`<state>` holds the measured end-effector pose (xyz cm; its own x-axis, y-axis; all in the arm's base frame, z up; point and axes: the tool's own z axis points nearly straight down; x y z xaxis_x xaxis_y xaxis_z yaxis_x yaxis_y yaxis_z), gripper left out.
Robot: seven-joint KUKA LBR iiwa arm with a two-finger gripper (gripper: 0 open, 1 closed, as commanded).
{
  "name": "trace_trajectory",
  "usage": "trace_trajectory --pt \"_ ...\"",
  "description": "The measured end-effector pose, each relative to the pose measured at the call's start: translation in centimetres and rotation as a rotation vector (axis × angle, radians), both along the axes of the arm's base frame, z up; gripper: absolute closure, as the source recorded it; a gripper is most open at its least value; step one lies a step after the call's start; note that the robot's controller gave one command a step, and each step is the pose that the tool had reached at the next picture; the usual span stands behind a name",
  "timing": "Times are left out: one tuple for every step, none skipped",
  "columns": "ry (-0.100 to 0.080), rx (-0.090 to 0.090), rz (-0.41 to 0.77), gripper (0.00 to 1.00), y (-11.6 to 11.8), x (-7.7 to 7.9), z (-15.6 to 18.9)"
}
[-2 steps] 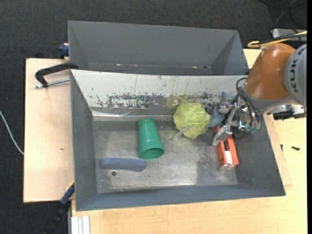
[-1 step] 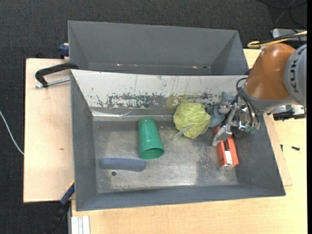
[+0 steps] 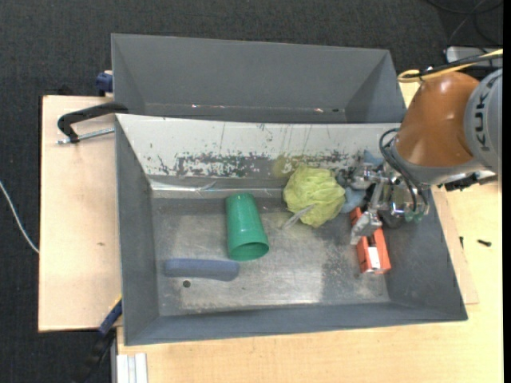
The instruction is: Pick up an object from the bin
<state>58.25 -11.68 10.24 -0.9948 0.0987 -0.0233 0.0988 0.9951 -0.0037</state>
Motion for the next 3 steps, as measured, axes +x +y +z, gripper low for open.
trace_trajectory --pt "-0.002 0.003 -0.038 0.00 -0.2 0.0 -0.2" --pt "0.000 0.033 -0.363 0.00 -1.6 0.8 -1.8" --pt "-0.003 0.039 -0.372 0.00 -1.9 1.2 -2.1"
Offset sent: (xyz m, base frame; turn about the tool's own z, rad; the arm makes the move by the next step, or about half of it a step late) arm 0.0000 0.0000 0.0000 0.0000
